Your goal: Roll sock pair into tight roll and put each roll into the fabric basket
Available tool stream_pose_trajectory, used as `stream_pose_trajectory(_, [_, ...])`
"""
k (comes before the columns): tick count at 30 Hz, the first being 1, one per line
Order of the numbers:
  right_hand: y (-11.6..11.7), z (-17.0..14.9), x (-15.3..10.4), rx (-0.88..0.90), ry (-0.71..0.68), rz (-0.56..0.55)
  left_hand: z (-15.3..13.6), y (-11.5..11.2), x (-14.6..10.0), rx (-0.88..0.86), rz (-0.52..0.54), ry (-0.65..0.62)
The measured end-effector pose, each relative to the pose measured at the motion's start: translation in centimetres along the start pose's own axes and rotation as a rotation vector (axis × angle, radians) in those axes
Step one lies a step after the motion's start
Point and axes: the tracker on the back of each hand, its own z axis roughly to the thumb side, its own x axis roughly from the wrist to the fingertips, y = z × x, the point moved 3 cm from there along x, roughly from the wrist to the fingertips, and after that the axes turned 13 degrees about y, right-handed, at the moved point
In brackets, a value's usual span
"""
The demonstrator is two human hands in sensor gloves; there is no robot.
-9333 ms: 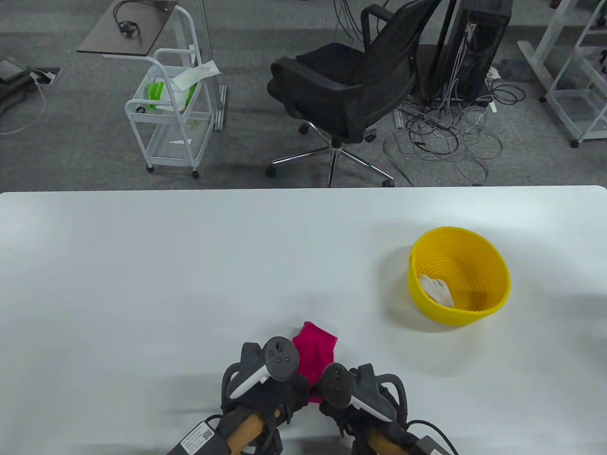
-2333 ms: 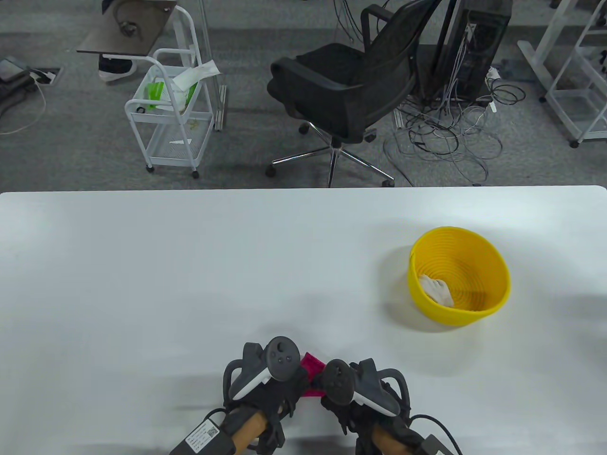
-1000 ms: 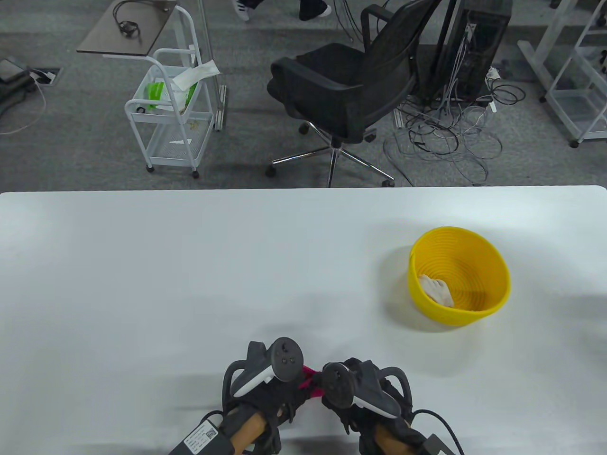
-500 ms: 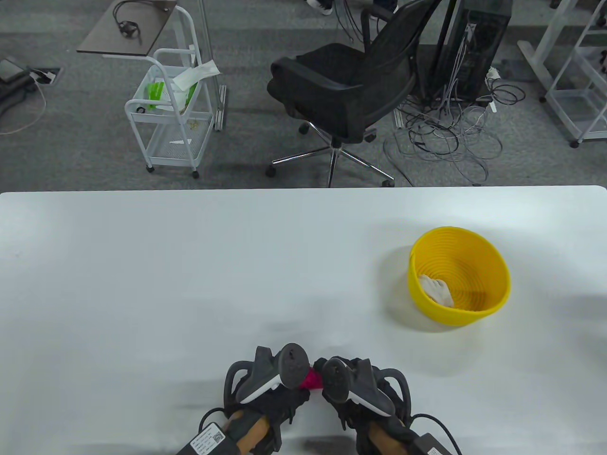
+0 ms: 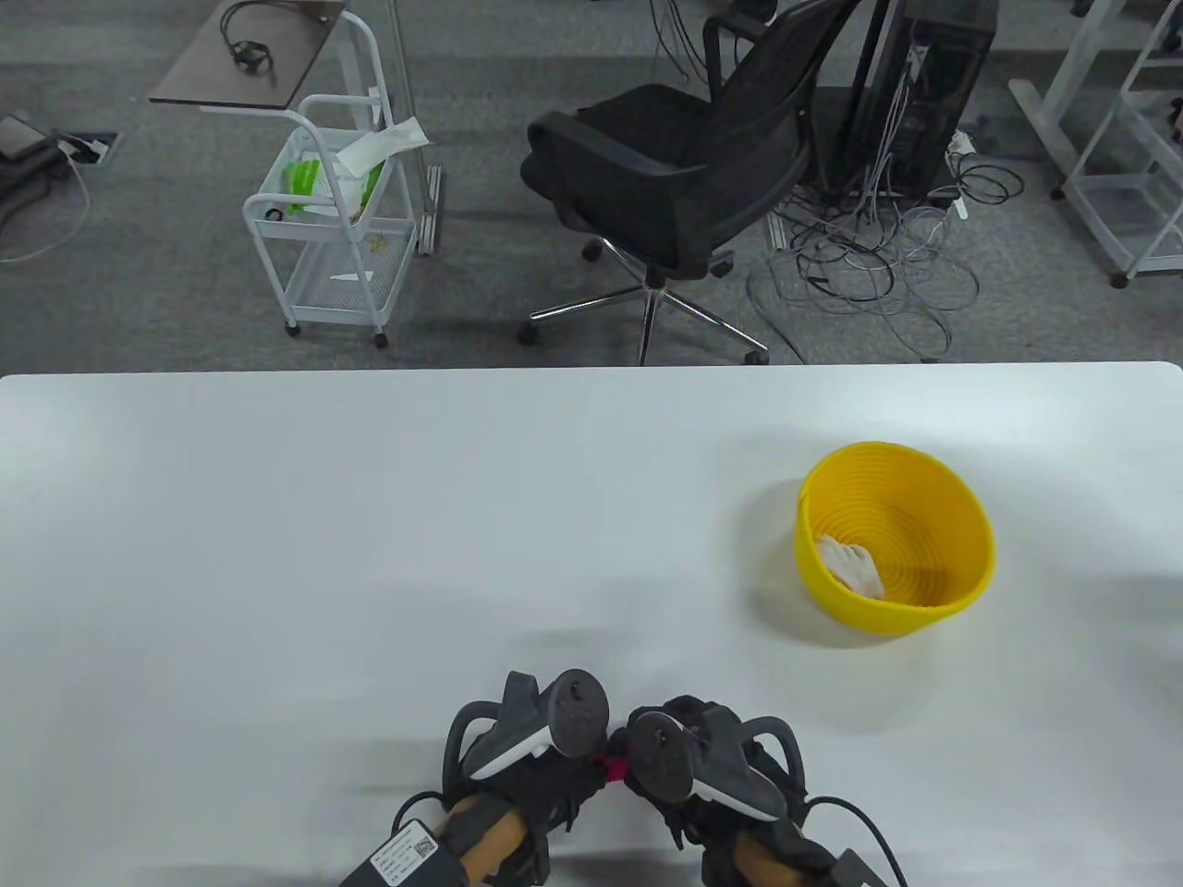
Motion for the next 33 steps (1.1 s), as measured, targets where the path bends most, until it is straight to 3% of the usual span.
stream_pose_trajectory(6, [1.5,-1.1,1.1,0.024,0.07,0.091,-0.7,0.8,-0.2,-0.067,0.041,0.01])
stream_pose_trajectory(15, [1.9,-1.1,1.5,0.035,0.11,0.076,-1.0,2.0,-0.8,-0.112,0.101,-0.009])
stream_pose_trajectory(26, [1.5,-2.9,2.3,0.323,0.114,0.256,-1.8,2.0,-0.5,-0.194,0.025,-0.032])
stream_pose_trajectory(33, [0.5,-4.3,2.2,0.636,0.01,0.382,-2.5,2.2,-0.1,-0.427,-0.1,-0.162])
